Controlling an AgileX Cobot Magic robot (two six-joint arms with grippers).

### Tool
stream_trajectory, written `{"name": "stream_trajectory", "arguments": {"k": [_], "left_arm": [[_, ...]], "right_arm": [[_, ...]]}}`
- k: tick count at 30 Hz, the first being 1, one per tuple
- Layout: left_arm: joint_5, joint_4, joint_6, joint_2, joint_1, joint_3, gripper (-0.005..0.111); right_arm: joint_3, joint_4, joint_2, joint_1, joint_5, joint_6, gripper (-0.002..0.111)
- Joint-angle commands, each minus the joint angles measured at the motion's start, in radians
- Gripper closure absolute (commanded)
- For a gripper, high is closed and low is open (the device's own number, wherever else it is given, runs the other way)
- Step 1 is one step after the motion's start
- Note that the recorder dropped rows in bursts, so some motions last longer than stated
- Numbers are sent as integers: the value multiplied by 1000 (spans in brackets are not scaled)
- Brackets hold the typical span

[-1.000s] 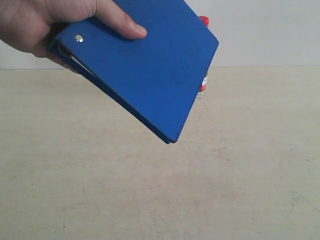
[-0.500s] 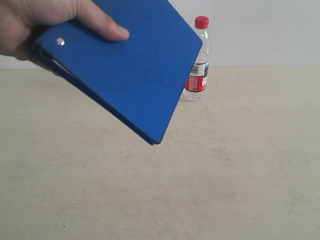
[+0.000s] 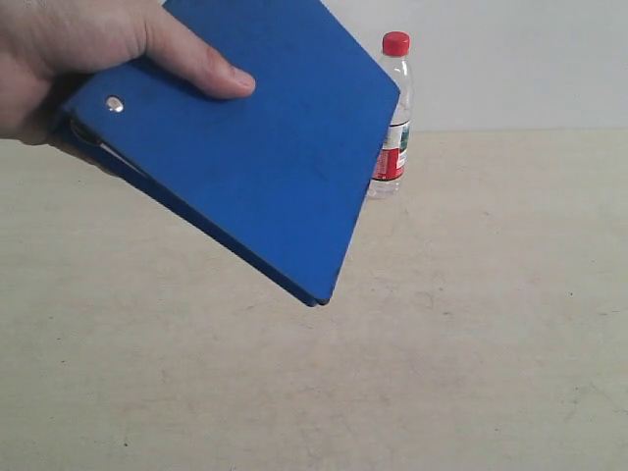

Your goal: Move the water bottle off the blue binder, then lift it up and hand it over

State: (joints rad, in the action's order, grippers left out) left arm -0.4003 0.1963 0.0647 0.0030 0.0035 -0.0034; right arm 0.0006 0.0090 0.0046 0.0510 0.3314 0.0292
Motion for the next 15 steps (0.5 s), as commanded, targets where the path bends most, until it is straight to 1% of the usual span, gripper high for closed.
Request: {"name": "stream_trajectory", "arguments": {"k": [1, 3, 5, 6, 7, 8, 10, 12, 13, 15], "left_arm": [[11, -242, 300, -3, -4, 3, 102], [11, -236, 305, -3, -4, 3, 102], [27, -132, 279, -3, -4, 3, 102], [99, -40, 275, -3, -4, 3, 102], [125, 6, 243, -3, -4, 3, 102], [151, 24, 173, -3, -4, 3, 102], [169, -1, 121, -3, -4, 3, 102], [166, -1, 121, -3, -4, 3, 102], [158, -3, 121, -3, -4, 3, 102], [94, -40, 121, -3, -4, 3, 102]], "right_arm": [[-1, 0, -5, 0, -9, -2, 109], [-1, 0, -5, 0, -9, -2, 109], [-1, 0, -5, 0, -9, -2, 109], [-1, 0, -5, 0, -9, -2, 109], [-1, 0, -5, 0, -9, -2, 109], [-1, 0, -5, 0, -9, -2, 109], [-1, 0, -5, 0, -9, -2, 109], [-1, 0, -5, 0, -9, -2, 109], [-1, 0, -5, 0, -9, -2, 109], [-1, 0, -5, 0, -9, -2, 109]]}}
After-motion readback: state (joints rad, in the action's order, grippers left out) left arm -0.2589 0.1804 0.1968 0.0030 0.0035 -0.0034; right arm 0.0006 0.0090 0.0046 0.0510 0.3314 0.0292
